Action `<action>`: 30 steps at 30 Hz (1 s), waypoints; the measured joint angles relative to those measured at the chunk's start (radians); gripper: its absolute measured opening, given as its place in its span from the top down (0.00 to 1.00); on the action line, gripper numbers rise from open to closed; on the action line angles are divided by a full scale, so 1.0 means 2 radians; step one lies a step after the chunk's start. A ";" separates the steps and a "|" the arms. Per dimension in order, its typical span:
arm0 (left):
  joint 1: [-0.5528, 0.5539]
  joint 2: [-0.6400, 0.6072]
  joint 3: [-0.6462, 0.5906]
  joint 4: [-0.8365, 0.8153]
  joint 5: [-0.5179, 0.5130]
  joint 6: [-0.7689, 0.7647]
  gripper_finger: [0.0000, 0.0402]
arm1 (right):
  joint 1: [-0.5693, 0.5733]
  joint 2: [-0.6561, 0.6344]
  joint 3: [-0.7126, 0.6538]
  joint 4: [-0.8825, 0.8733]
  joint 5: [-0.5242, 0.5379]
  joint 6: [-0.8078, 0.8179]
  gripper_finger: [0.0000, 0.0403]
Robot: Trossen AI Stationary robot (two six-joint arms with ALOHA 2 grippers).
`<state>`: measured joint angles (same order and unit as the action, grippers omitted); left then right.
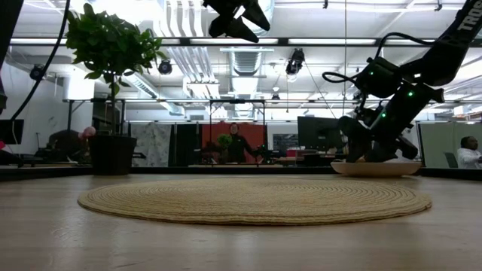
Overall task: Pick & Place donuts
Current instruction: Put the small blue donut on the gray plate
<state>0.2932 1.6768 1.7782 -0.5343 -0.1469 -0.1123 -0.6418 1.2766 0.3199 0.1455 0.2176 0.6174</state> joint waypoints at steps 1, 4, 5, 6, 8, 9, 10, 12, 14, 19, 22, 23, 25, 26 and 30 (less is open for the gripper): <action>0.000 0.000 0.000 0.000 0.000 0.000 0.41 | 0.000 0.000 0.000 0.000 0.000 0.000 0.53; 0.000 0.000 0.000 0.000 0.000 0.000 0.41 | 0.000 0.000 0.000 0.000 0.000 0.000 0.53; 0.000 0.000 0.000 0.000 0.000 0.000 0.41 | 0.000 0.000 0.000 0.000 0.000 0.000 0.53; 0.000 0.000 0.000 0.000 0.000 0.000 0.41 | 0.000 0.000 0.000 0.000 0.000 0.000 0.53; 0.000 0.000 0.000 0.000 0.000 0.000 0.41 | 0.000 0.000 0.000 0.000 0.000 0.000 0.53; 0.000 0.000 0.000 0.000 0.000 0.000 0.41 | 0.000 0.000 0.000 0.000 0.000 0.000 0.53; 0.000 0.000 0.000 0.000 0.000 0.000 0.41 | 0.000 0.000 0.000 0.000 0.000 0.000 0.53; 0.000 0.000 0.000 0.000 0.000 0.000 0.41 | 0.000 0.000 0.000 0.000 0.000 0.000 0.52; 0.000 0.000 0.000 0.000 0.000 0.000 0.41 | 0.000 0.000 0.000 0.000 0.000 0.001 0.49; 0.000 0.000 0.000 0.000 0.000 0.000 0.41 | 0.000 0.000 0.000 -0.001 0.000 0.002 0.39; 0.000 0.000 0.000 0.000 0.000 0.000 0.41 | 0.000 0.000 0.000 -0.001 0.000 0.002 0.33; 0.000 0.000 0.000 0.000 0.000 0.000 0.41 | 0.000 0.000 0.000 -0.001 -0.002 0.002 0.32; 0.000 0.000 0.000 0.000 0.000 0.000 0.41 | 0.000 0.000 0.000 0.000 -0.005 0.002 0.29; 0.000 0.000 0.000 0.000 0.000 0.000 0.41 | 0.000 0.000 0.000 0.000 -0.006 0.002 0.28; 0.000 0.000 0.000 0.000 0.000 0.000 0.41 | 0.000 -0.005 0.000 -0.001 -0.017 0.002 0.25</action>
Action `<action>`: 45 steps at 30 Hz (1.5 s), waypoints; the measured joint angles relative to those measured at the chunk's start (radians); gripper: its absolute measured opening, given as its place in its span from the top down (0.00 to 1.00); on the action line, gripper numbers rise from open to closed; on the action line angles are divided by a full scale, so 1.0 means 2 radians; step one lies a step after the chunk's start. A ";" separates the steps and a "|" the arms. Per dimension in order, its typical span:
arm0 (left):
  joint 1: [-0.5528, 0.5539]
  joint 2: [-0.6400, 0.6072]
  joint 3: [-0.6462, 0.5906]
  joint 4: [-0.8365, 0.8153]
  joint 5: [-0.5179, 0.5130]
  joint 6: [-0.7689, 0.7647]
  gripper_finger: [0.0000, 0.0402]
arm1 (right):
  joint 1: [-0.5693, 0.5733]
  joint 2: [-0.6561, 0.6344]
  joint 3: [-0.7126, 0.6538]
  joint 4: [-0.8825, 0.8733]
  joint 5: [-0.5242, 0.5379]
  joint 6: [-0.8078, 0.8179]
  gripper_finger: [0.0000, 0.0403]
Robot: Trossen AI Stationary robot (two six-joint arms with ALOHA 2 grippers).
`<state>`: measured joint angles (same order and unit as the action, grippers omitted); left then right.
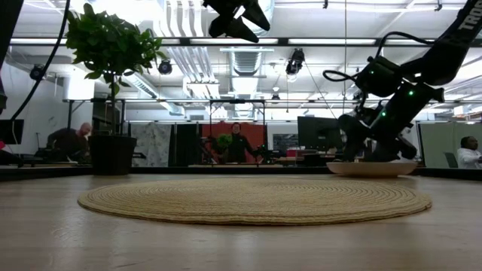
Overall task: Pick & Place donuts
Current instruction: Put the small blue donut on the gray plate, then return to Home Position
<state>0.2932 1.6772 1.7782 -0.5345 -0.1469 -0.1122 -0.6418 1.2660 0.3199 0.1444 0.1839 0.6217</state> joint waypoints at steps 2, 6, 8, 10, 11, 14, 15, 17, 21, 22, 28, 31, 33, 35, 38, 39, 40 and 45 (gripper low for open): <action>0.000 0.000 0.000 0.000 0.000 0.000 0.41 | 0.000 -0.010 0.000 0.000 -0.004 0.000 0.24; 0.000 0.000 0.000 0.000 0.000 0.000 0.41 | 0.000 -0.045 0.000 0.000 -0.005 0.000 0.24; 0.000 0.000 0.000 0.000 0.000 0.000 0.41 | 0.000 -0.068 0.000 0.000 -0.005 -0.003 0.25; 0.000 0.000 0.000 0.000 0.000 0.000 0.41 | 0.000 -0.092 0.000 0.000 -0.004 -0.007 0.26; 0.000 0.000 0.000 0.000 0.000 0.000 0.41 | 0.000 -0.104 0.000 -0.002 -0.004 -0.008 0.27; 0.000 0.000 0.000 0.000 0.000 0.000 0.41 | 0.000 -0.141 0.000 -0.006 -0.004 -0.008 0.28; 0.000 0.000 0.000 0.000 0.000 0.000 0.41 | 0.000 -0.153 0.000 -0.007 -0.004 -0.007 0.29; 0.000 0.000 0.000 0.000 0.000 0.000 0.41 | 0.000 -0.176 0.000 -0.009 -0.004 -0.008 0.29; 0.000 0.000 0.000 0.000 0.000 0.003 0.41 | 0.000 -0.219 0.000 -0.022 -0.006 -0.010 0.31; 0.000 0.000 0.000 0.000 0.000 0.003 0.41 | 0.000 -0.229 0.000 -0.027 -0.012 -0.012 0.32; 0.000 0.000 0.000 0.000 0.003 0.005 0.44 | 0.000 -0.267 0.000 -0.049 -0.062 -0.022 0.38; 0.000 0.000 0.000 0.000 0.009 0.005 0.49 | 0.000 -0.275 0.000 -0.049 -0.076 -0.023 0.44; 0.000 0.000 0.000 0.001 0.013 0.005 0.53 | 0.000 -0.277 0.000 -0.049 -0.087 -0.023 0.49; 0.000 0.000 0.000 0.001 0.017 0.005 0.58 | 0.000 -0.277 0.000 -0.049 -0.105 -0.023 0.55; -0.001 0.000 0.000 0.001 0.022 0.005 0.66 | 0.000 -0.276 0.000 -0.048 -0.137 -0.023 0.64; -0.002 0.000 0.000 0.001 0.022 0.005 0.69 | 0.000 -0.276 0.000 -0.048 -0.146 -0.023 0.67; -0.003 0.000 0.000 0.001 0.022 0.005 0.72 | 0.000 -0.276 0.000 -0.048 -0.156 -0.023 0.70; -0.013 -0.001 0.000 0.001 0.029 0.007 0.87 | 0.003 -0.276 0.000 -0.038 -0.185 -0.023 0.84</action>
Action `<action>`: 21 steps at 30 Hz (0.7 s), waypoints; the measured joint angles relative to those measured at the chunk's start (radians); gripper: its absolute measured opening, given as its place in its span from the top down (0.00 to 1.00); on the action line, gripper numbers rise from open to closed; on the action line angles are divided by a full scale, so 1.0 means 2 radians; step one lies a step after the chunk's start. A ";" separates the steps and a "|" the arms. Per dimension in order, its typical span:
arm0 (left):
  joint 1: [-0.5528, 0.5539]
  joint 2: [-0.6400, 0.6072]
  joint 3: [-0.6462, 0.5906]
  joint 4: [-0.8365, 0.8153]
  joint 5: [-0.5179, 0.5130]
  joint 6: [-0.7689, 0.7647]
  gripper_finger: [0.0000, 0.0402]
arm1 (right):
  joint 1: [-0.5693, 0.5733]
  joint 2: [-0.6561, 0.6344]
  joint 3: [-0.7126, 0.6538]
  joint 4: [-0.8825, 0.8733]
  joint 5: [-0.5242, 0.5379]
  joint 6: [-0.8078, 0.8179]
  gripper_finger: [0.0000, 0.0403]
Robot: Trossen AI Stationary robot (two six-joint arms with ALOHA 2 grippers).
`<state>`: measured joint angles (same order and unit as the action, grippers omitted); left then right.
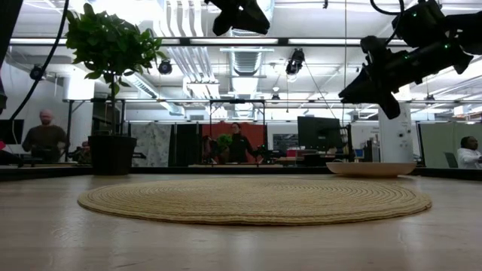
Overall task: Pick & Place donuts
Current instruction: Return to Home Position
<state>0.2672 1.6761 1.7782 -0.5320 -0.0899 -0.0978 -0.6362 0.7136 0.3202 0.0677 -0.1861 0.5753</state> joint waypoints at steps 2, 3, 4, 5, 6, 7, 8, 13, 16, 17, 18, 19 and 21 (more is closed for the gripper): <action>-0.004 -0.001 0.000 0.000 0.000 0.000 0.92 | 0.004 0.000 0.000 0.011 -0.004 -0.003 0.89; -0.006 -0.002 0.000 0.000 0.000 -0.001 0.95 | 0.008 -0.001 0.000 0.018 -0.005 -0.004 0.92; -0.008 -0.003 0.000 0.000 0.000 -0.003 0.97 | 0.011 -0.003 0.000 0.027 -0.005 -0.008 0.94; -0.010 -0.003 0.000 0.001 0.000 -0.004 0.99 | 0.015 -0.004 0.000 0.038 -0.005 -0.012 0.96; -0.012 -0.004 0.000 0.003 0.001 -0.005 0.99 | 0.020 -0.006 0.000 0.048 -0.008 -0.016 0.97; -0.016 -0.005 0.000 0.005 0.004 -0.005 1.00 | 0.024 -0.007 0.000 0.059 -0.009 -0.019 0.97; -0.019 -0.006 0.000 0.008 0.008 -0.005 1.00 | 0.029 -0.008 0.000 0.070 -0.009 -0.021 0.98; -0.045 -0.007 0.000 0.045 0.014 -0.005 1.00 | 0.056 -0.010 0.000 0.110 -0.011 -0.028 0.98; -0.061 -0.014 -0.010 0.071 0.014 -0.005 1.00 | 0.076 -0.010 0.000 0.127 -0.012 -0.029 0.98; -0.066 -0.016 -0.015 0.076 0.014 -0.005 1.00 | 0.083 -0.010 0.000 0.131 -0.012 -0.031 0.98; -0.071 -0.019 -0.022 0.084 0.014 -0.005 1.00 | 0.089 -0.010 0.000 0.135 -0.012 -0.034 0.98; -0.076 -0.023 -0.030 0.094 0.014 -0.005 1.00 | 0.096 -0.010 0.000 0.137 -0.012 -0.038 0.98; -0.084 -0.033 -0.052 0.117 0.014 -0.006 1.00 | 0.107 -0.010 0.000 0.143 -0.012 -0.050 0.98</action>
<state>0.0993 1.6097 1.6748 -0.2972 -0.0628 -0.1106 -0.4229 0.6937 0.3202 0.3542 -0.2100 0.4760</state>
